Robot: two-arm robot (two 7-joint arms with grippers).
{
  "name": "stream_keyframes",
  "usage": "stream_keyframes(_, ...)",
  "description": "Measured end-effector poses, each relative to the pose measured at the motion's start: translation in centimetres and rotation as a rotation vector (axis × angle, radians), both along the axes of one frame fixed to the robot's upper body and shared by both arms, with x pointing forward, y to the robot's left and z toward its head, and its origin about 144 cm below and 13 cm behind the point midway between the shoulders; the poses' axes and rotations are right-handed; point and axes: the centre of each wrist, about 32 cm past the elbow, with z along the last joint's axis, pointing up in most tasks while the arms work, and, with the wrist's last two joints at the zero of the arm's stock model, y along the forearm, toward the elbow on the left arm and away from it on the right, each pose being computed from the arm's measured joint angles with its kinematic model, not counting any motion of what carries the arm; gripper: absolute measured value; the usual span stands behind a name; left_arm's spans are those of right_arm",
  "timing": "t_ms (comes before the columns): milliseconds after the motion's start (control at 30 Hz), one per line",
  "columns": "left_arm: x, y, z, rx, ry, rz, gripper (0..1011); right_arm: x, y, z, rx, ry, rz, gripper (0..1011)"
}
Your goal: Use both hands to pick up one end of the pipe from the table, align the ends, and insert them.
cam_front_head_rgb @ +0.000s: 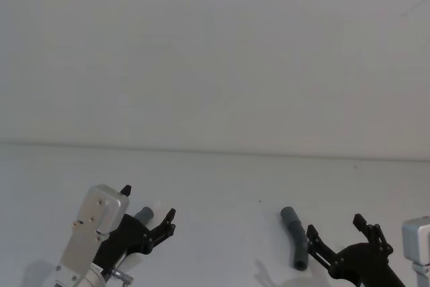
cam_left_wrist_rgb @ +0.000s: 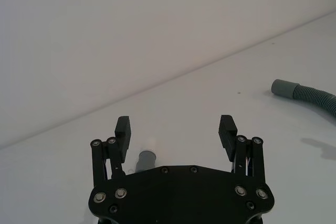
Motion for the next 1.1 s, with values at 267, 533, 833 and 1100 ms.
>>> stream_keyframes(267, 0.0, 0.0, 0.0, 0.0, 0.0, 0.0, 1001, 0.0, 0.0, 0.0, 0.0, 0.0, 0.0, 1000)
stream_keyframes(533, 0.0, 0.0, 0.0, 0.0, 0.0, 0.0, 1001, 0.0, 0.0, 0.0, 0.0, 0.0, 0.0, 1000)
stream_keyframes(833, 0.0, 0.0, 0.0, 0.0, 0.0, 0.0, 1001, 0.0, 0.0, 0.0, 0.0, 0.0, 0.0, 1000)
stream_keyframes(1100, 0.0, 0.0, 0.0, 0.0, 0.0, 0.0, 1001, 0.0, 0.0, 0.0, 0.0, 0.0, 0.0, 1000)
